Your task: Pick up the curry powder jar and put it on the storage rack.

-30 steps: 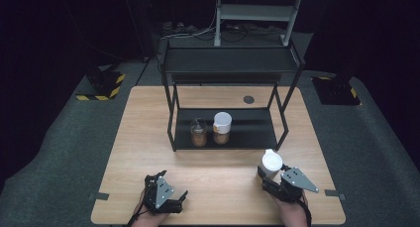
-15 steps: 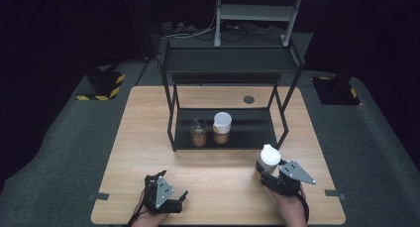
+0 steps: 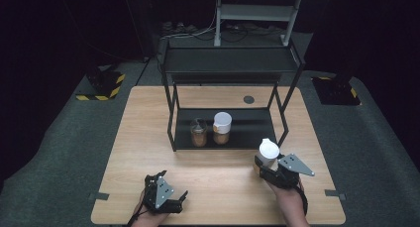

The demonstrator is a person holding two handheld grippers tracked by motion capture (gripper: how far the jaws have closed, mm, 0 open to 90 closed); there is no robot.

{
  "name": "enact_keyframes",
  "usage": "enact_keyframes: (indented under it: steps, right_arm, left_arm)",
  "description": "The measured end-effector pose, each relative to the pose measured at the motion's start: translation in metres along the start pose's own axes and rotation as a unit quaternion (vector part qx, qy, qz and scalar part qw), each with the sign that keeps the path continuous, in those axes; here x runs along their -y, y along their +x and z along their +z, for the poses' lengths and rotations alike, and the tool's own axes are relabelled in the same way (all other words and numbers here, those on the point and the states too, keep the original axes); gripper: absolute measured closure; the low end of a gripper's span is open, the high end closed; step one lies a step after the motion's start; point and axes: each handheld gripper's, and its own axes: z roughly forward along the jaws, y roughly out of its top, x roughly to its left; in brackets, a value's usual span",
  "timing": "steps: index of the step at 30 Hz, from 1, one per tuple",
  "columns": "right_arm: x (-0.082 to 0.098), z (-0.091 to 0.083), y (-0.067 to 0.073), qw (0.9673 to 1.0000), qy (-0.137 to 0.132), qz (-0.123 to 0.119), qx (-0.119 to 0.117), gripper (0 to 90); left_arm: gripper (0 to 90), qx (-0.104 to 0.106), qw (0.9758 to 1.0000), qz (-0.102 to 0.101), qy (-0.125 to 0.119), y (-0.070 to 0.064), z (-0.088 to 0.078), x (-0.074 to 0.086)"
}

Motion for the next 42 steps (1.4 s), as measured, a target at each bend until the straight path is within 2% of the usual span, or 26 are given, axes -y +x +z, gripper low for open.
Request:
enact_keyframes:
  steps: [13,42]
  right_arm:
    - [-0.016,0.017,0.000,0.9999,0.001,-0.011,-0.003,30.5]
    - [-0.036,0.076,0.008,0.9994,0.002,-0.034,0.006,30.5]
  left_arm:
    - [0.7,0.001,1.0000,0.001,-0.001,0.000,0.000,0.000]
    - [0.7,0.009,0.9999,-0.006,-0.007,0.004,-0.002,0.003]
